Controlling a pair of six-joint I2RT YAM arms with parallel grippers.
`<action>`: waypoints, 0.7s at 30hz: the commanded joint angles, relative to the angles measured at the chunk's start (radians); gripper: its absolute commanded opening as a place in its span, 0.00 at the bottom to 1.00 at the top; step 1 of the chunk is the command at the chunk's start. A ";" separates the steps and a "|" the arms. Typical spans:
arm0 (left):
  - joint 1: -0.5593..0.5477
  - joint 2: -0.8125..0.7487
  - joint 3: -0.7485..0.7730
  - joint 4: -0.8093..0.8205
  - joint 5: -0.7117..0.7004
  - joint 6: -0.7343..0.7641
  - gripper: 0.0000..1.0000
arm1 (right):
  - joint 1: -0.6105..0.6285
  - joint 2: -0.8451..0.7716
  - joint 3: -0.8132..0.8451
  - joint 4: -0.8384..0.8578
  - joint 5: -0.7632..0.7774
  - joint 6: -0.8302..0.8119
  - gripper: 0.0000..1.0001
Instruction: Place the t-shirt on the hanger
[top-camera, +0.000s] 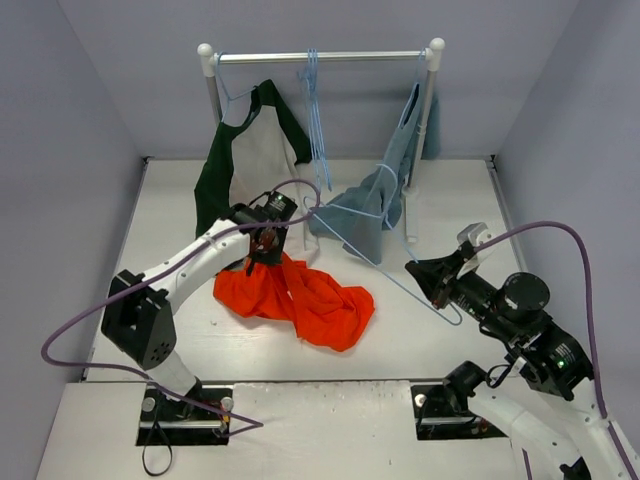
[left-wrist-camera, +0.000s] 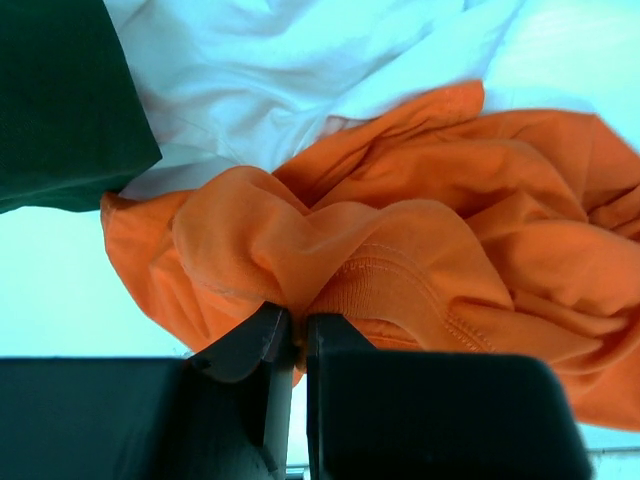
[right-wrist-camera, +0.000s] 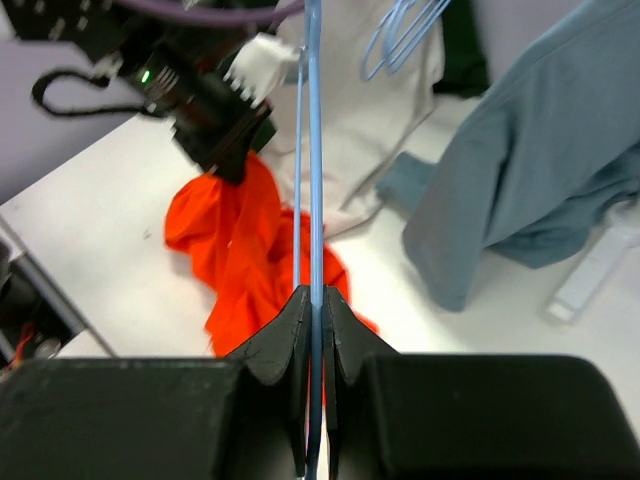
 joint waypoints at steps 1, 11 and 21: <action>0.047 -0.005 0.105 -0.133 0.034 0.057 0.00 | 0.005 0.016 -0.026 0.054 -0.128 0.053 0.00; 0.107 0.006 0.135 -0.255 0.097 0.049 0.00 | 0.006 0.086 -0.104 0.058 -0.283 0.079 0.00; 0.114 0.012 0.192 -0.323 0.154 0.036 0.00 | 0.008 0.163 -0.104 0.086 -0.343 0.059 0.00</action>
